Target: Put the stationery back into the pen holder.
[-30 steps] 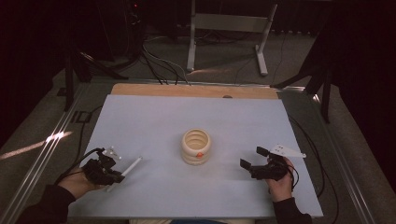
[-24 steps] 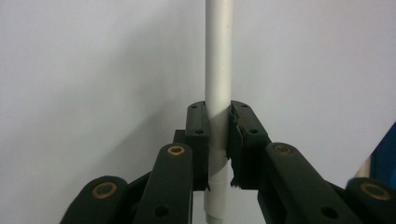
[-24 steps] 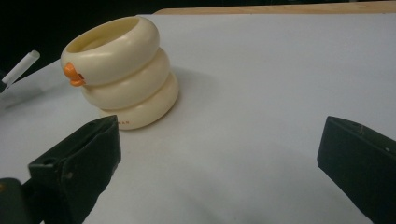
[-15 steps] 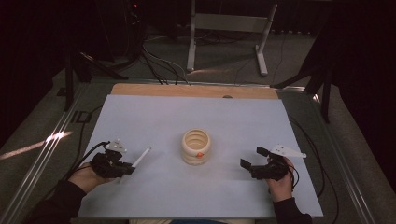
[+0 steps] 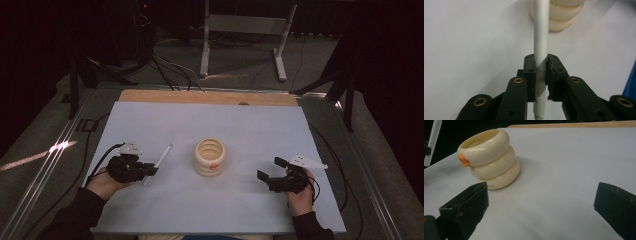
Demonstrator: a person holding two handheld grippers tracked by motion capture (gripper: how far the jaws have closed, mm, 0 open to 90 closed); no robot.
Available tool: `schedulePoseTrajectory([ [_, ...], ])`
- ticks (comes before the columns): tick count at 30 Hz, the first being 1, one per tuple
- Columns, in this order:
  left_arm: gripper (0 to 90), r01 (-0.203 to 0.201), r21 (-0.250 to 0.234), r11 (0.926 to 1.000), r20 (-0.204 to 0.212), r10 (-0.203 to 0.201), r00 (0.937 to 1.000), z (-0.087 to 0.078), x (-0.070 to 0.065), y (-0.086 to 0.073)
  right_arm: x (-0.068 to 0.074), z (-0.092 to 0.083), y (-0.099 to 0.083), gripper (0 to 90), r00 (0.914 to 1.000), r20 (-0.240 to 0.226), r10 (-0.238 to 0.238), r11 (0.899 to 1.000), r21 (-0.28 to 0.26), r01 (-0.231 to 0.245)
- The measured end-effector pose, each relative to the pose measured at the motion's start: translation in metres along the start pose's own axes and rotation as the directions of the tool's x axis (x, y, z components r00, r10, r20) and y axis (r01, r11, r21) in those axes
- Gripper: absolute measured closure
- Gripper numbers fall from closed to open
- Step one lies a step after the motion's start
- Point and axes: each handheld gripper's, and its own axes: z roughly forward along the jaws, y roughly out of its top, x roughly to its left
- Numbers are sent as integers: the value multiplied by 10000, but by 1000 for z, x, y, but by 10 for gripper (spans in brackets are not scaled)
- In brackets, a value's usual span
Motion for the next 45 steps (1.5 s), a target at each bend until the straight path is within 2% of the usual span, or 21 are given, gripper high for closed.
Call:
schedulePoseTrajectory([
  [10, 799, -102, -675, 9977, 217, 117, 9997, 5, -3, 17, 0, -1, 0, 0, 10000, -23, -15, 10000, -20, 15],
  [14, 799, -157, -1160, 9931, 357, 199, 9992, 6, -5, 23, 0, -1, 1, 0, 10000, -28, 10, 10000, -44, -10],
  [16, 799, -167, -1206, 9926, 384, 215, 9990, 6, -5, 27, 0, -1, 1, 0, 10000, -23, -1, 10000, -48, 1],
  [20, 799, -214, -1810, 9832, 501, 310, 9983, 6, -7, 35, 0, -1, 1, 0, 10000, -20, -43, 10000, -39, 43],
  [21, 800, -214, -1810, 9832, 501, 310, 9983, 6, -7, 35, 0, -1, 1, 0, 10000, -20, -43, 10000, -39, 43],
  [22, 800, -117, -2049, 9787, 681, 261, 9973, 6, -7, 38, 0, -1, 1, 0, 10000, -26, -32, 10000, -45, 32],
  [23, 799, -117, -2049, 9787, 681, 261, 9973, 6, -7, 38, 1, -1, 1, 0, 10000, -32, -42, 10000, -47, 42],
  [24, 799, -188, -2242, 9744, 766, 368, 9964, 7, -8, 43, 1, -1, 1, 0, 10000, -31, -39, 10000, -50, 39],
  [32, 799, -378, -2756, 9605, 1000, 678, 9927, 12, -13, 60, 1, -1, 1, 0, 10000, -40, -48, 10000, -44, 47],
  [33, 799, -378, -2756, 9605, 1000, 678, 9927, 12, -13, 60, 1, -1, 1, 0, 10000, -40, -48, 10000, -44, 47],
  [34, 799, -396, -2925, 9555, 1122, 754, 9908, 15, -15, 64, 1, -1, 1, 0, 10000, -40, -49, 10000, -46, 49],
  [36, 798, -320, -3068, 9512, 1260, 739, 9893, 17, -16, 68, 1, -1, 1, 0, 10000, -54, -51, 10000, -53, 51],
  [37, 798, -287, -3188, 9474, 1278, 729, 9891, 19, -17, 70, 1, -1, 1, 0, 10000, -53, -58, 10000, -47, 58],
  [41, 798, -344, -3380, 9405, 1347, 845, 9873, 24, -21, 78, 1, -1, 1, 0, 10000, -53, -79, 10000, -40, 79],
  [45, 798, -416, -3681, 9288, 1368, 984, 9857, 27, -25, 86, 1, -1, 1, 0, 9999, -74, -91, 9999, -48, 90],
])
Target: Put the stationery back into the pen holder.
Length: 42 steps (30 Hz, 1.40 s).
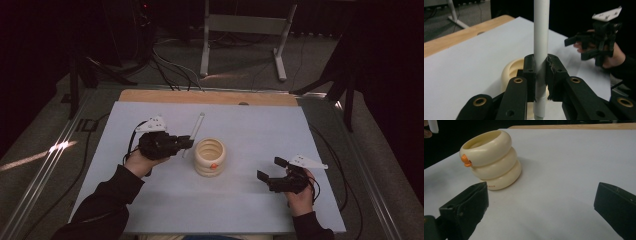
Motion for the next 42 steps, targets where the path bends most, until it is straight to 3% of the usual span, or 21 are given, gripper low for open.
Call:
schedulePoseTrajectory([
  [12, 798, 67, -899, 9959, 315, -39, 9995, 21, -1, 14, 1, 0, 0, 0, 10000, -52, -16, 10000, -21, 16],
  [19, 797, 45, -1044, 9945, 433, 1, 9991, 31, -1, 17, 1, 1, 0, 0, 10000, -74, -12, 10000, -32, 11],
  [21, 797, 176, -1237, 9922, 498, -116, 9987, 40, 0, 15, 1, 1, 0, 0, 10000, -90, 19, 10000, -24, -19],
  [34, 797, 627, -1375, 9885, 628, -544, 9965, 67, 10, -6, 1, 1, 1, 0, 9999, -138, -7, 10000, -30, 7],
  [42, 796, 610, -1459, 9874, 441, -551, 9975, 73, 12, -16, 1, 1, 1, 0, 9999, -169, -5, 10000, 16, 6],
])
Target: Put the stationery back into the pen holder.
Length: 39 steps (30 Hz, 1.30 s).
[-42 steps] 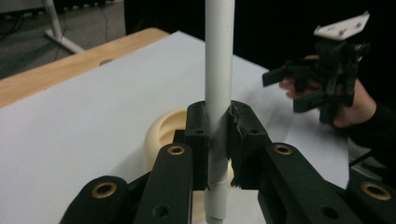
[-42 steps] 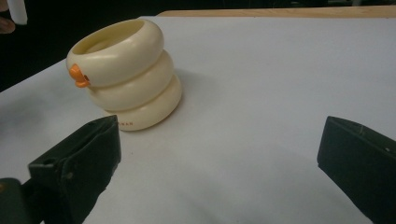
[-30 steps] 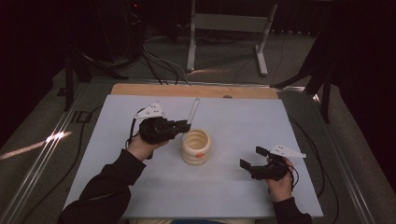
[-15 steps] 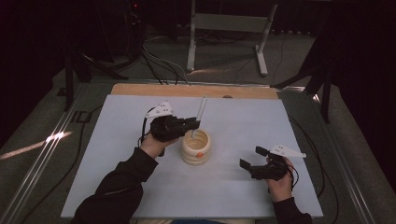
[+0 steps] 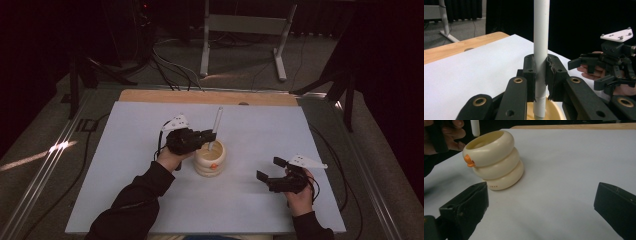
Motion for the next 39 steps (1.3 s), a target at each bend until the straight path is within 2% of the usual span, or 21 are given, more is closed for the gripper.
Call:
schedulePoseTrajectory([
  [13, 795, 9, 104, 9999, -456, -4, 9990, 4, 0, -18, 0, 0, 0, 0, 10000, -18, -4, 10000, 11, 4],
  [16, 795, -73, 275, 9996, -564, 88, 9984, 5, -3, -20, 0, 0, 0, 0, 10000, -21, -7, 10000, 10, 7],
  [18, 795, -28, 378, 9993, -787, 58, 9969, 5, -5, -20, 0, 0, 0, 0, 10000, -6, -12, 10000, 10, 12],
  [23, 795, 123, 510, 9986, -830, -81, 9965, 3, -7, -22, -1, 0, 0, 0, 10000, -12, -13, 10000, 18, 13],
  [28, 795, 182, 861, 9961, -878, -106, 9961, 5, -11, -24, 0, 0, 0, 0, 10000, -6, -17, 10000, 28, 17],
  [33, 794, 314, 1312, 9909, -1102, -169, 9938, 8, -13, -24, 0, 0, 0, 0, 10000, 3, -27, 10000, 43, 27],
  [34, 794, 501, 1546, 9867, -1262, -305, 9915, 9, -13, -24, 0, 0, 0, 0, 10000, 3, -29, 10000, 32, 29],
  [36, 794, 608, 1594, 9853, -1319, -397, 9905, 9, -12, -23, -1, 0, 0, 0, 10000, -5, -11, 10000, 33, 11],
  [37, 794, 899, 1866, 9783, -1427, -635, 9877, 10, -11, -22, -1, 0, 0, 0, 10000, 2, 5, 10000, 37, -5],
  [39, 794, 945, 1975, 9757, -1451, -662, 9872, 10, -11, -22, -1, 0, 0, 0, 10000, -2, -10, 10000, 30, 10],
])
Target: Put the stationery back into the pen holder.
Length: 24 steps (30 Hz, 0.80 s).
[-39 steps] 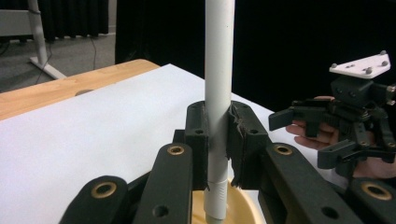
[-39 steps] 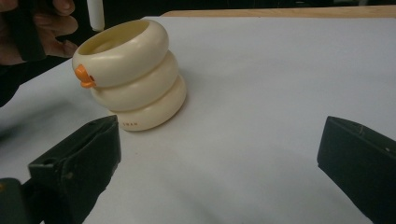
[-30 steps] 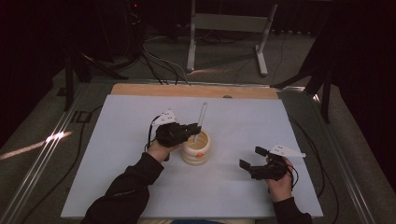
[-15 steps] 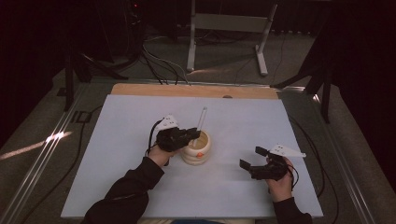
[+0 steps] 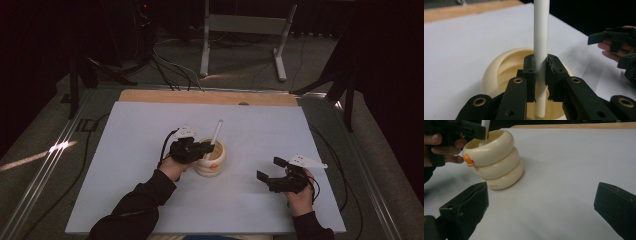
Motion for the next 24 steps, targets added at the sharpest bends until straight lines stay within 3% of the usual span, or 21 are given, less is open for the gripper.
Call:
schedulePoseTrajectory([
  [6, 785, 47, 93, 9999, 56, -47, 10000, 0, -1, 2, 0, 0, 0, 0, 10000, -12, 9, 10000, 15, -9],
  [12, 505, 236, -408, 9989, 27, -235, 9997, -8, -1, 10, 0, 0, 0, 0, 10000, -15, 15, 10000, 4, -15],
  [19, 292, 263, -768, 9967, -250, -283, 9993, -21, -1, 20, 0, 0, 0, 0, 10000, -31, -1, 10000, -12, 1],
  [24, 153, 234, -709, 9972, -137, -245, 9996, -30, 4, 27, 0, 0, 0, 0, 10000, -43, -12, 10000, -17, 12],
])
